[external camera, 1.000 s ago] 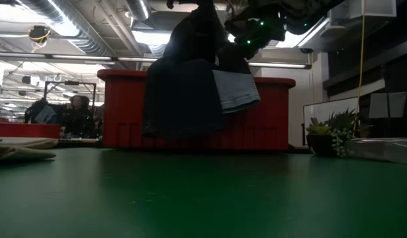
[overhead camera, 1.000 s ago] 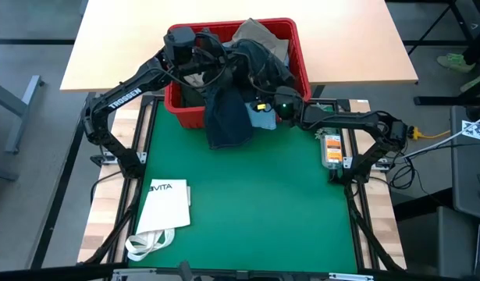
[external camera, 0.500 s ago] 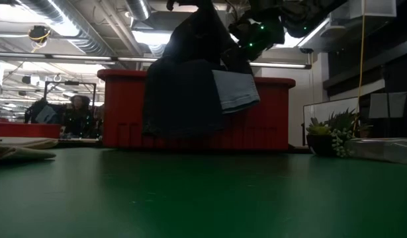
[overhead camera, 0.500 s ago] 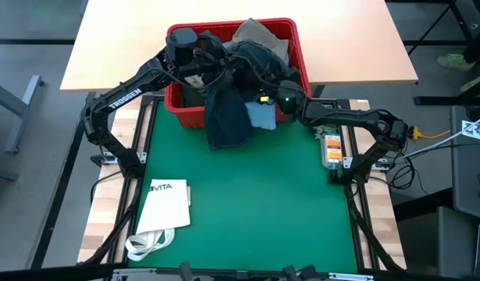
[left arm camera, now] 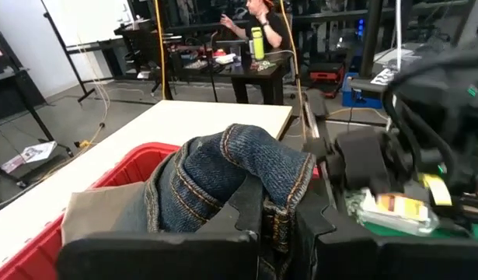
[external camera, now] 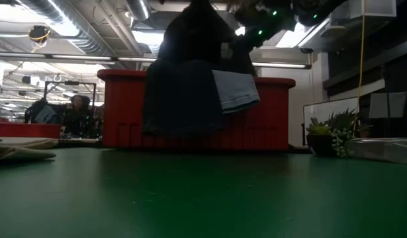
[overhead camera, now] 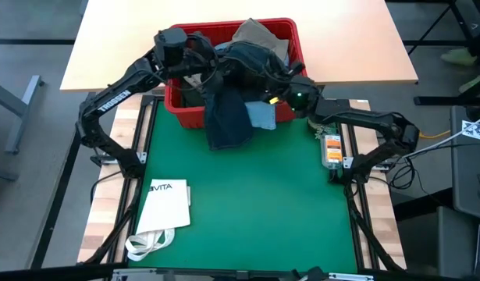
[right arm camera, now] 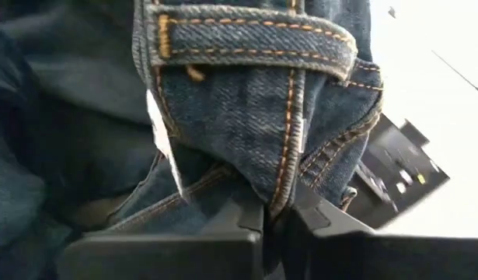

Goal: Fold Laundry from Bin
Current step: Fold the dark blue pants

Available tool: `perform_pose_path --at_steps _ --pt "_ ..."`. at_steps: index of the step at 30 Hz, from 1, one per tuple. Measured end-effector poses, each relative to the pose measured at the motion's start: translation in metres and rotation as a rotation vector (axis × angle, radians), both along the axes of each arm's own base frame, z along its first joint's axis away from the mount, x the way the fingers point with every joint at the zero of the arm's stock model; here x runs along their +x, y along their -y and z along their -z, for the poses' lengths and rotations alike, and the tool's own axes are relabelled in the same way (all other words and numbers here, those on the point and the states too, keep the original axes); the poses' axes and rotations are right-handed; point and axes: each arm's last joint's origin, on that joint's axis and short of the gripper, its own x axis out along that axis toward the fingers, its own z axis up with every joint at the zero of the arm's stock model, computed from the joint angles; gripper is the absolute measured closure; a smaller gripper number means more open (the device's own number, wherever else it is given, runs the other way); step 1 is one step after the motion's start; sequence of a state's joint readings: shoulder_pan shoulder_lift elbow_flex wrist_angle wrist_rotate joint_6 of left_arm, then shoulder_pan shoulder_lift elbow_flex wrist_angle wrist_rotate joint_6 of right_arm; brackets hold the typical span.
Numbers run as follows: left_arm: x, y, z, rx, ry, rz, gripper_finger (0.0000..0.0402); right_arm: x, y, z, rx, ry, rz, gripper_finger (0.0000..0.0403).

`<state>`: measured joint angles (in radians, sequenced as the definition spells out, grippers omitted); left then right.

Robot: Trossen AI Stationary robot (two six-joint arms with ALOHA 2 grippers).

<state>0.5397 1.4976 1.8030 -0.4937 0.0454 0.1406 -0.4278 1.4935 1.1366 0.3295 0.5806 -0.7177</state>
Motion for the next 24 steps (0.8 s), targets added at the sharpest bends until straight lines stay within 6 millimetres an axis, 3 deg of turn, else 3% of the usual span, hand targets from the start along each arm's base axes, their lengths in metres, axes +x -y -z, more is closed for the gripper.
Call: perform_pose_path --at_steps 5,11,18,24 --pt "-0.015 0.018 -0.009 -0.007 -0.009 0.031 0.0385 -0.023 -0.013 -0.027 -0.028 0.006 -0.048 0.0385" --pt "-0.023 0.046 -0.014 -0.041 -0.026 0.157 0.0385 -0.056 -0.034 -0.054 -0.024 0.002 -0.283 0.0395" --pt "-0.014 0.08 -0.015 -0.074 -0.02 0.352 0.0385 -0.101 -0.061 -0.078 0.007 0.026 -0.473 0.0396" --pt "-0.001 0.111 -0.01 -0.14 -0.031 0.474 0.0385 -0.133 -0.082 -0.081 0.134 0.028 -0.676 0.0391"
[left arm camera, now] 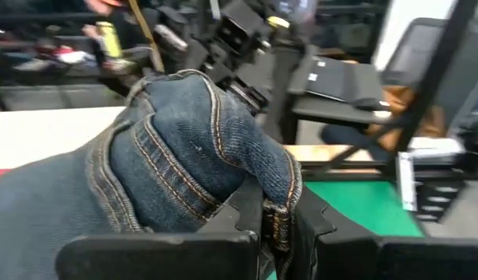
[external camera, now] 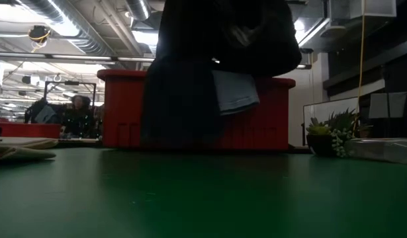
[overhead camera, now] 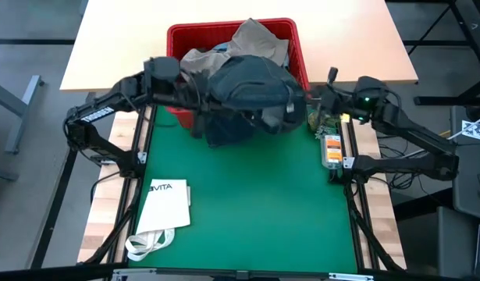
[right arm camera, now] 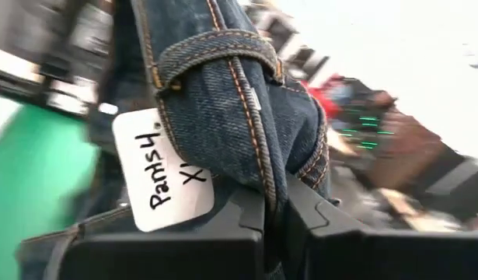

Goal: Fold Laundry from Bin
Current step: Fold the dark blue pants

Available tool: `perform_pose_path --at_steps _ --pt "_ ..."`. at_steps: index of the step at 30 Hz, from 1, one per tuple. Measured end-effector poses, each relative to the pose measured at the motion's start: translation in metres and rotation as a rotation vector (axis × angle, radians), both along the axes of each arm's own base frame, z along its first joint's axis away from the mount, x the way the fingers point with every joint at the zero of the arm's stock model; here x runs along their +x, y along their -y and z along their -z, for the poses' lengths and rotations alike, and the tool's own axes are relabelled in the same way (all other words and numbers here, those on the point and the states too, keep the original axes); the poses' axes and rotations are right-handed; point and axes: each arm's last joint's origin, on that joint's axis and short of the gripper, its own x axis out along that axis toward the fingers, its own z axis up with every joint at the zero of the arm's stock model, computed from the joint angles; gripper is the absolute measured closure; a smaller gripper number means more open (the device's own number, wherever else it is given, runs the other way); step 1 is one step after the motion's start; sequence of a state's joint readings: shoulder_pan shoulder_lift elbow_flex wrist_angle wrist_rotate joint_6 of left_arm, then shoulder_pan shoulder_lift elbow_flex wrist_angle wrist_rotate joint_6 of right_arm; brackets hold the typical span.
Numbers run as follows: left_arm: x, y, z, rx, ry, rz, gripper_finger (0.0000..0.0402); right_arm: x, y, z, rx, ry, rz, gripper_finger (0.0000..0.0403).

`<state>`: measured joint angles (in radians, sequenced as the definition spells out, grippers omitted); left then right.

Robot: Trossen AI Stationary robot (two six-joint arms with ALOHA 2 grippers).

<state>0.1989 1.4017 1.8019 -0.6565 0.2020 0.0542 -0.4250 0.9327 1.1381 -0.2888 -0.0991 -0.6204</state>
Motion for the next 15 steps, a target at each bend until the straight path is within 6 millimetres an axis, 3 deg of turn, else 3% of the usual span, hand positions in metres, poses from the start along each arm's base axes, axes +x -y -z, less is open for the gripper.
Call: perform_pose_path --at_steps 7,15 --pt "0.032 0.04 0.022 -0.059 -0.095 0.138 0.0385 -0.019 -0.016 0.011 0.176 -0.112 -0.243 0.0397" --pt "0.074 0.085 0.058 -0.088 -0.218 0.143 0.0385 -0.037 -0.027 0.034 0.343 -0.345 -0.288 0.0392"
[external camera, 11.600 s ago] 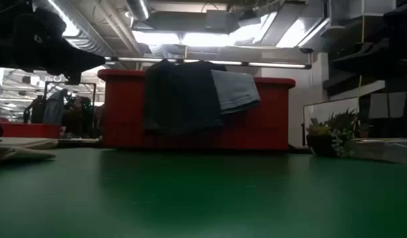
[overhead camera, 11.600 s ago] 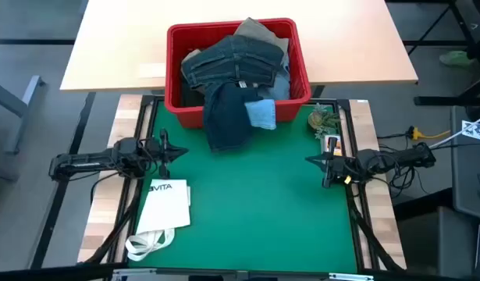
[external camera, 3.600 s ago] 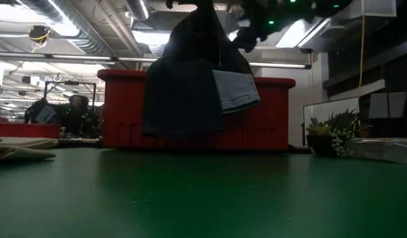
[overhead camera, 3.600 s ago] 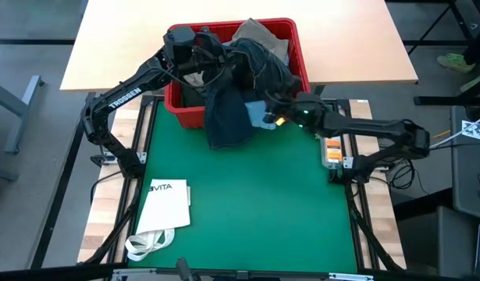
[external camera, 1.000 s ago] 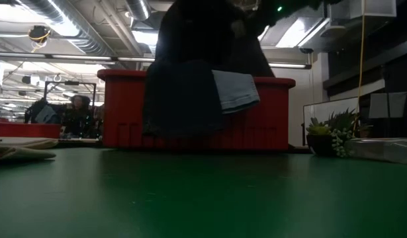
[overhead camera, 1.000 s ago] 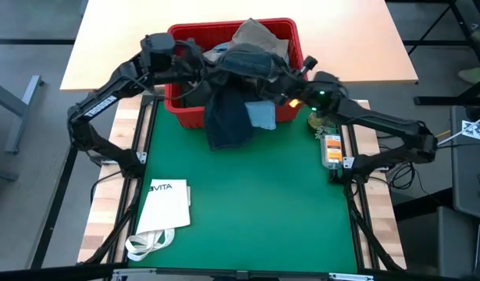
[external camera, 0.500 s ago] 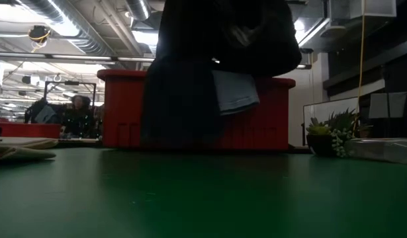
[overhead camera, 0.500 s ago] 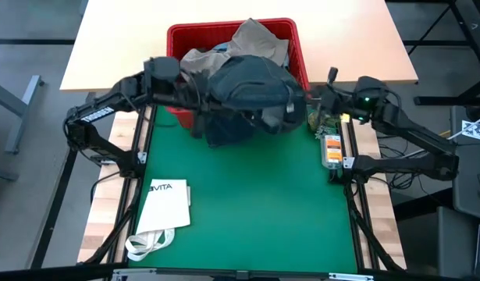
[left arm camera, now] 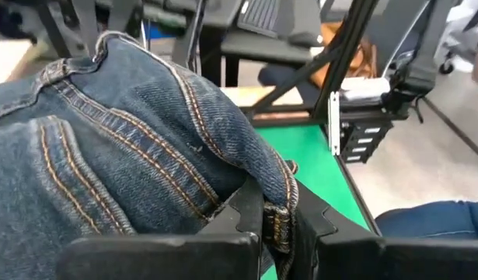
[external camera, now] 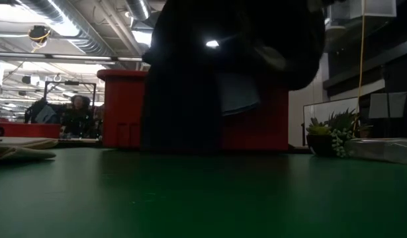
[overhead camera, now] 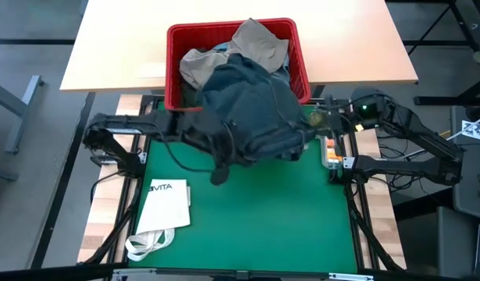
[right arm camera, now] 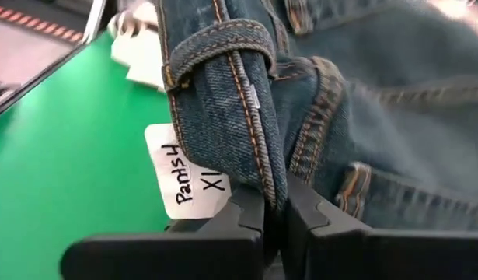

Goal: Fold Laundry from Bin
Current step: Fold the dark blue pants

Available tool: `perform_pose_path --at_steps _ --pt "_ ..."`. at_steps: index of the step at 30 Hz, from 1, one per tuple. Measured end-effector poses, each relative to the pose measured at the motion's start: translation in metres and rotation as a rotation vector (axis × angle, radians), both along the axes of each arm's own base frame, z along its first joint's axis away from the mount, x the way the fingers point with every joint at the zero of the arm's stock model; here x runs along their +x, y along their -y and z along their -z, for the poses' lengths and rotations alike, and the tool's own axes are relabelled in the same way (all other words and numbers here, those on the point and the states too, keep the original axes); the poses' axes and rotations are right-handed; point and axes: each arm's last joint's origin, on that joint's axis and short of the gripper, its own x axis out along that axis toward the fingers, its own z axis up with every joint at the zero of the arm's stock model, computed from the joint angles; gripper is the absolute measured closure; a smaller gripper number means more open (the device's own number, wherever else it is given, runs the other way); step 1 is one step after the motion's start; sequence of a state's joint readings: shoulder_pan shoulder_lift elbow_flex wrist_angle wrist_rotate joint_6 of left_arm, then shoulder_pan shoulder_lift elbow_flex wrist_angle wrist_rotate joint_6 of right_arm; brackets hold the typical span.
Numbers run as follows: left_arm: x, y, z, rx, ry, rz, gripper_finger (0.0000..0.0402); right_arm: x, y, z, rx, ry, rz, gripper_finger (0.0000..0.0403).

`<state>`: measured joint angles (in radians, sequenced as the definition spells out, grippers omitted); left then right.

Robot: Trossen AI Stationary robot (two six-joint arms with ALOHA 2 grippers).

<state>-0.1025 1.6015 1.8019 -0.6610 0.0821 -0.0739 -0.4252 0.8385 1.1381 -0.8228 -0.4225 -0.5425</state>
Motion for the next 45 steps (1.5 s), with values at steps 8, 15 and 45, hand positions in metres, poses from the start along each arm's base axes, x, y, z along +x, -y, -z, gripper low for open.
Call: perform_pose_path --at_steps 8,15,45 --pt "0.055 0.041 0.049 -0.107 -0.049 0.009 0.0385 -0.011 -0.005 0.018 0.076 -0.216 0.004 0.0389" --pt "0.094 0.064 0.095 -0.2 -0.069 -0.007 0.0385 -0.022 -0.007 0.028 0.09 -0.381 0.063 0.0395" --pt "0.143 0.085 0.159 -0.331 -0.003 -0.003 0.0289 -0.023 -0.006 0.047 0.169 -0.683 0.099 0.0378"
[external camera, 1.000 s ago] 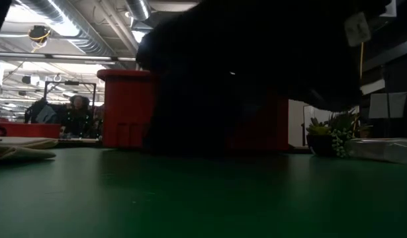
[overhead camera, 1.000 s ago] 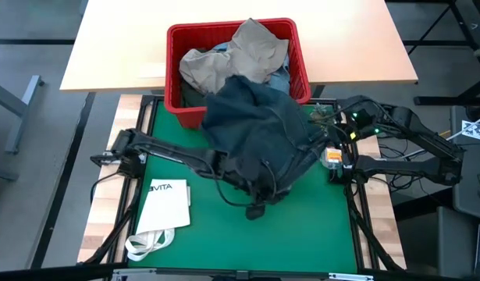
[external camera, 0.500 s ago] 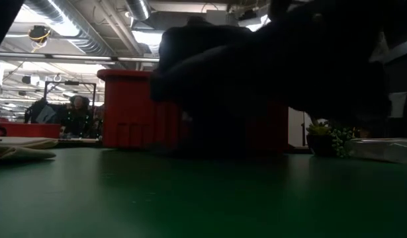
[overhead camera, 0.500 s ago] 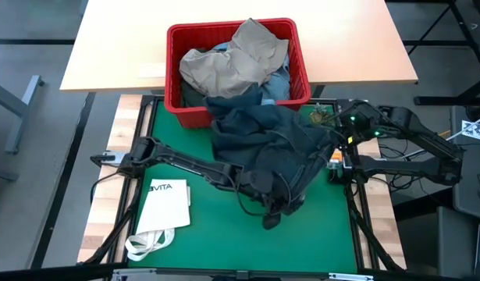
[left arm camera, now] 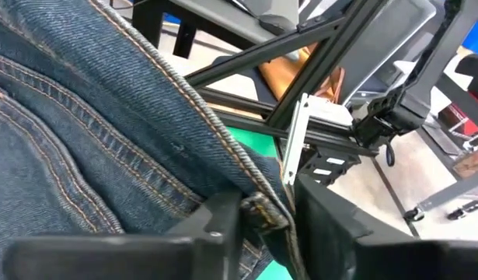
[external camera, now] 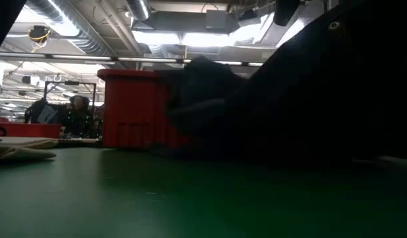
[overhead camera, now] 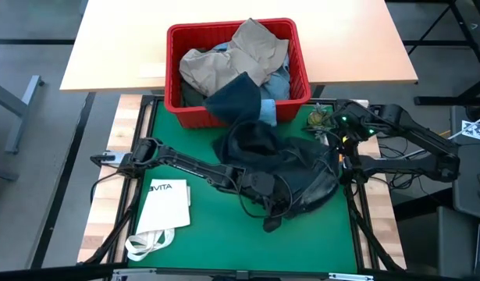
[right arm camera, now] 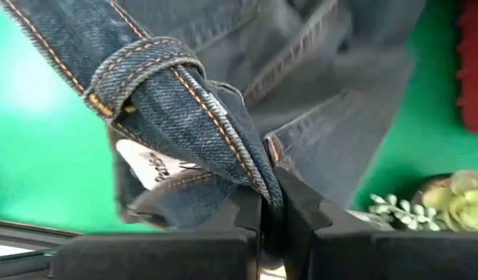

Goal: Fold Laundry from Bin
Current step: Fold the dark blue pants

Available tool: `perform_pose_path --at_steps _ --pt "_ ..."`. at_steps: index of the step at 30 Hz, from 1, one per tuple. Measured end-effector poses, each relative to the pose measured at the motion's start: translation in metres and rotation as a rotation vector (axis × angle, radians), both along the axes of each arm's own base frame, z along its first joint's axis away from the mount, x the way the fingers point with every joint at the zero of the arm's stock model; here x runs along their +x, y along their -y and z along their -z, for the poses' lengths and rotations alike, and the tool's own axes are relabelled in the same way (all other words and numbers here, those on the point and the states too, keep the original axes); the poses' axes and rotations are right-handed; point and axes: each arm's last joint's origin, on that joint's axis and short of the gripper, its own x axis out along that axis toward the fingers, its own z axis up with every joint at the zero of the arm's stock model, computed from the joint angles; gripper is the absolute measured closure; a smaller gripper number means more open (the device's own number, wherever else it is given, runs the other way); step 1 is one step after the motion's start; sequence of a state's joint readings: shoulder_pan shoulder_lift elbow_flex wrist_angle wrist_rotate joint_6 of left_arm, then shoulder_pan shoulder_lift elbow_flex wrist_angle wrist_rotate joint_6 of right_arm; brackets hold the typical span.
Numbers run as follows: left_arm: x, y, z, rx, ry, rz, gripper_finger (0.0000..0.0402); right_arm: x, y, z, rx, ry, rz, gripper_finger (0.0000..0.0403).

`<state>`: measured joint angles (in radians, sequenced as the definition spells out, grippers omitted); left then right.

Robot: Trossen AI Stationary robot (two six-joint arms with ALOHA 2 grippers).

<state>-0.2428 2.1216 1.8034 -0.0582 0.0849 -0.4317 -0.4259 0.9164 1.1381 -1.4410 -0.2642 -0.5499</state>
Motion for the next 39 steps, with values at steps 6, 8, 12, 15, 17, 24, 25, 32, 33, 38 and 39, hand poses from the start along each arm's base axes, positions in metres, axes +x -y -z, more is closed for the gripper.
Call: perform_pose_path --at_steps 6,8,12,15,17,24,25,32,33,38,39 --pt "0.001 -0.003 0.0 0.077 0.022 0.024 0.0237 0.009 0.004 0.004 0.019 -0.036 -0.001 0.0377" --pt "0.0 -0.004 -0.001 0.141 0.039 0.047 0.0226 0.012 0.005 0.006 0.034 -0.049 0.009 0.0377" --pt "-0.005 -0.013 -0.006 0.302 0.043 0.102 0.0214 0.019 0.008 0.01 0.07 -0.086 0.059 0.0377" --pt "-0.014 -0.027 -0.021 0.394 0.028 0.082 0.0214 0.022 0.01 0.012 0.084 -0.11 0.069 0.0365" --pt "-0.022 -0.036 -0.034 0.451 0.023 0.053 0.0216 0.025 0.011 0.014 0.094 -0.125 0.069 0.0344" --pt "-0.057 -0.059 -0.071 0.559 -0.061 0.01 0.0218 0.03 0.014 0.018 0.086 -0.171 0.1 0.0247" --pt "-0.064 -0.063 -0.077 0.566 -0.083 0.005 0.0218 0.03 0.014 0.018 0.087 -0.174 0.1 0.0237" --pt "-0.107 -0.088 -0.101 0.589 -0.242 -0.016 0.0219 0.02 0.008 0.019 0.189 -0.265 0.086 0.0213" --pt "-0.113 -0.09 -0.103 0.592 -0.268 -0.016 0.0219 0.019 0.007 0.018 0.185 -0.251 0.084 0.0213" --pt "-0.135 -0.104 -0.108 0.572 -0.405 -0.095 0.0219 0.011 0.003 0.003 0.156 -0.17 0.081 0.0214" --pt "-0.138 -0.107 -0.108 0.561 -0.425 -0.12 0.0219 0.01 0.003 -0.001 0.138 -0.149 0.083 0.0214"
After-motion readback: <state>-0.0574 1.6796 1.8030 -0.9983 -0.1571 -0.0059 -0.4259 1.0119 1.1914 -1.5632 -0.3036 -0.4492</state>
